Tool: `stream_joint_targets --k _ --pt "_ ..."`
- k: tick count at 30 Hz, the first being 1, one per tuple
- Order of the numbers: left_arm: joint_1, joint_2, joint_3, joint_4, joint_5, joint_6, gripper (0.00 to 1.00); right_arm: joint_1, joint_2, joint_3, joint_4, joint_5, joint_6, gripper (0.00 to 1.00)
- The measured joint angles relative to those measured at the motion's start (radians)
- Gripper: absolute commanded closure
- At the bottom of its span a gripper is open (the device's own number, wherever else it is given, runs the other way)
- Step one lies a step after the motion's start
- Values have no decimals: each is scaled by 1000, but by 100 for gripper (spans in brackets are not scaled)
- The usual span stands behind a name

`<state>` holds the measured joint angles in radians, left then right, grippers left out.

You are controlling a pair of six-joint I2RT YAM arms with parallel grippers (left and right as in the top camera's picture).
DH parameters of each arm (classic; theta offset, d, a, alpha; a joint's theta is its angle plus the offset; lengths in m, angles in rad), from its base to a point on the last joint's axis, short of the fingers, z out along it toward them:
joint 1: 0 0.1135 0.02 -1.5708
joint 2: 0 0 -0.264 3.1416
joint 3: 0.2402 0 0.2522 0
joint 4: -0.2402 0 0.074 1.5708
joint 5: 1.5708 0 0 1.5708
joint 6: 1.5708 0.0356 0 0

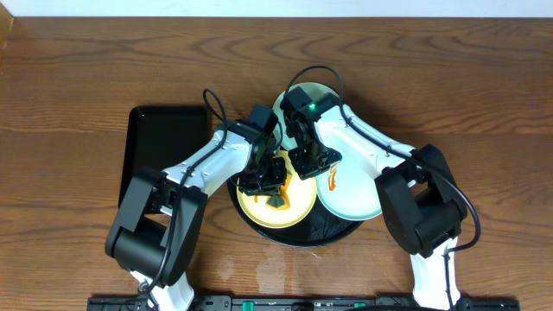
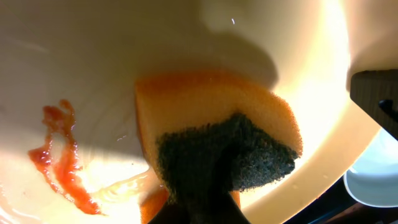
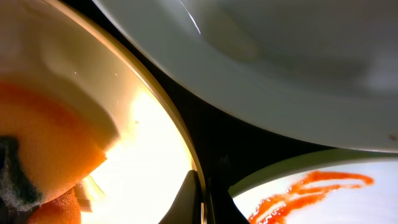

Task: Clean dirty plates on tray and stack at the side
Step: 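Scrub the cream plate with the sponge while the right gripper holds it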

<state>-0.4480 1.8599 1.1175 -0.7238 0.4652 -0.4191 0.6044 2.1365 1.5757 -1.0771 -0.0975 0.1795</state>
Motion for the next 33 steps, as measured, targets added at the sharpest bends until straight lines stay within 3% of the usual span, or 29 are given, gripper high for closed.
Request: stream_joint_targets --k 11,25,33 --pt "0 0 0 -2 -19 -6 92 0 0 0 0 0 18 99" --pt "-8 -16 0 -100 -396 -94 93 0 0 0 -8 -3 26 99" --pt "-8 -28 18 -105 -445 -101 93 0 0 0 -9 -11 31 99"
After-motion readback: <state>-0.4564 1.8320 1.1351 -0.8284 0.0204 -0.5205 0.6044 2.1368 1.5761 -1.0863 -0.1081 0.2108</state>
